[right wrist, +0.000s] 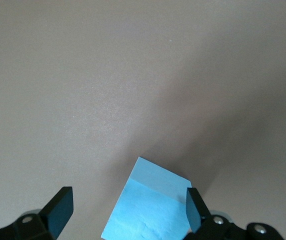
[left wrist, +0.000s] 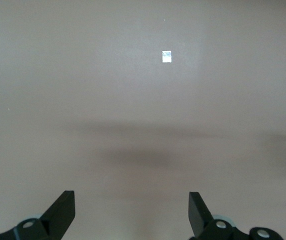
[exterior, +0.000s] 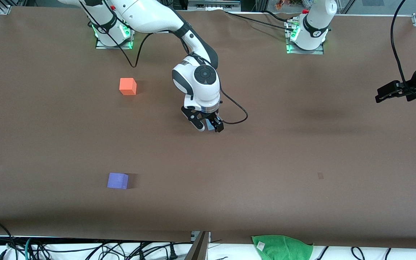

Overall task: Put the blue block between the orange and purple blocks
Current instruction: 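Close the right gripper around the light blue cube, then lift and carry the cube with the right gripper toward the orange cube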

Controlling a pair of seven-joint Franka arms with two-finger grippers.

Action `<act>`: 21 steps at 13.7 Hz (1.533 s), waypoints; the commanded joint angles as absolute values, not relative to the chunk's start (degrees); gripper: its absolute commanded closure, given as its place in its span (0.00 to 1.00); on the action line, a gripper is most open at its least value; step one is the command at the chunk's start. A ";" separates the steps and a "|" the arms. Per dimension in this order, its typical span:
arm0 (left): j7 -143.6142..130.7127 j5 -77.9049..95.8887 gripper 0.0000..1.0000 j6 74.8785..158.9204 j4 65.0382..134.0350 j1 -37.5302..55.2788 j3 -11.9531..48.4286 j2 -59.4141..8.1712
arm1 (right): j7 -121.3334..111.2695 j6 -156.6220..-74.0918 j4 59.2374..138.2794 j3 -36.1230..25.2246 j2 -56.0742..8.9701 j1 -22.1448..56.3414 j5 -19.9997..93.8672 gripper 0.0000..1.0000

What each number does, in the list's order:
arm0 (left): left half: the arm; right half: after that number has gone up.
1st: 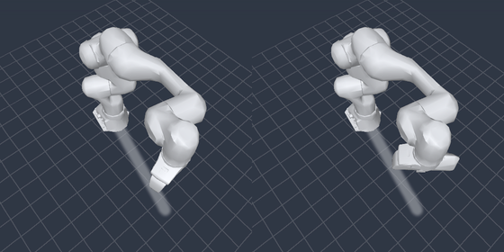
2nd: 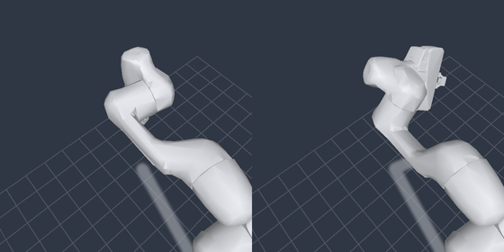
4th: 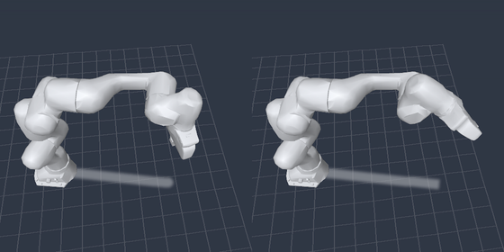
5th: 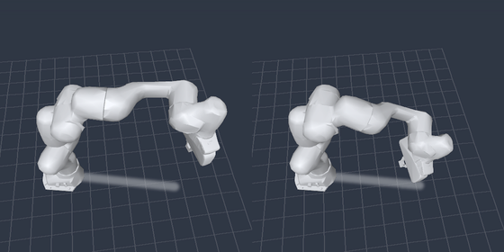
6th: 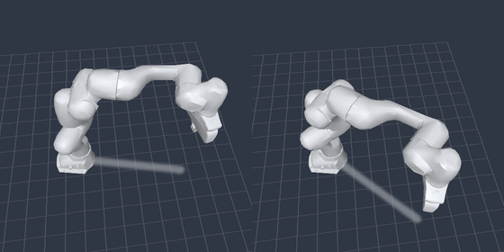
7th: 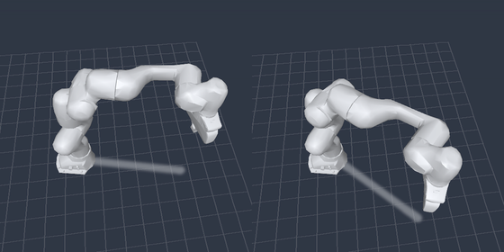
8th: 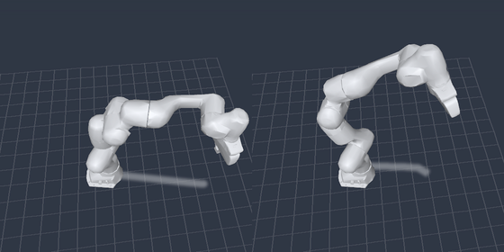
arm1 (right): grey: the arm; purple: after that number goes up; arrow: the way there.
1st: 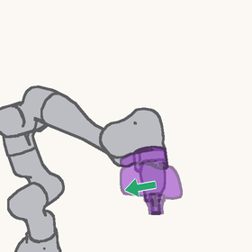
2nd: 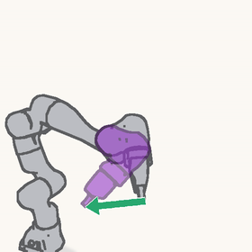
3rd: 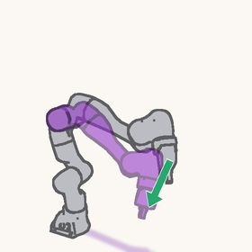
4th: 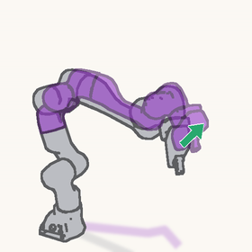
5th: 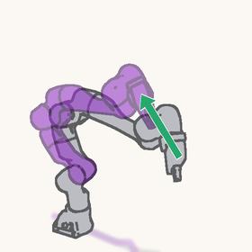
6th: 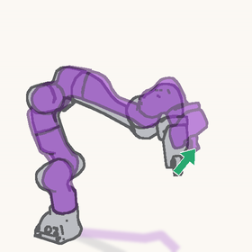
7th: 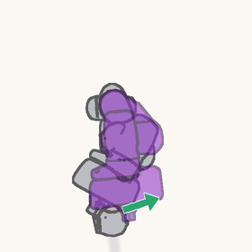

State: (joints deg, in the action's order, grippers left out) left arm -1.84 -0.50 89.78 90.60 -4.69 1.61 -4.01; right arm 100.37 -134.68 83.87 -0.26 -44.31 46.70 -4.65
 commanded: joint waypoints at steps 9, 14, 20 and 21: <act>-1.32 0.09 0.00 90.09 92.37 -4.66 1.93 -3.43 | 112.94 -132.98 83.67 -0.35 -43.68 47.63 -5.36 0.00; -1.41 0.18 0.00 90.44 92.72 -4.48 1.93 -3.43 | 113.73 -133.15 83.67 -0.44 -44.30 48.52 -5.54 0.00; -1.93 0.18 0.00 91.23 93.51 -4.39 2.54 -3.43 | 113.73 -133.24 83.85 -0.44 -45.26 48.60 -5.71 0.00; -2.02 0.18 0.00 91.23 93.52 -4.39 2.55 -3.43 | 113.73 -133.24 83.85 -0.44 -45.61 48.60 -5.80 0.00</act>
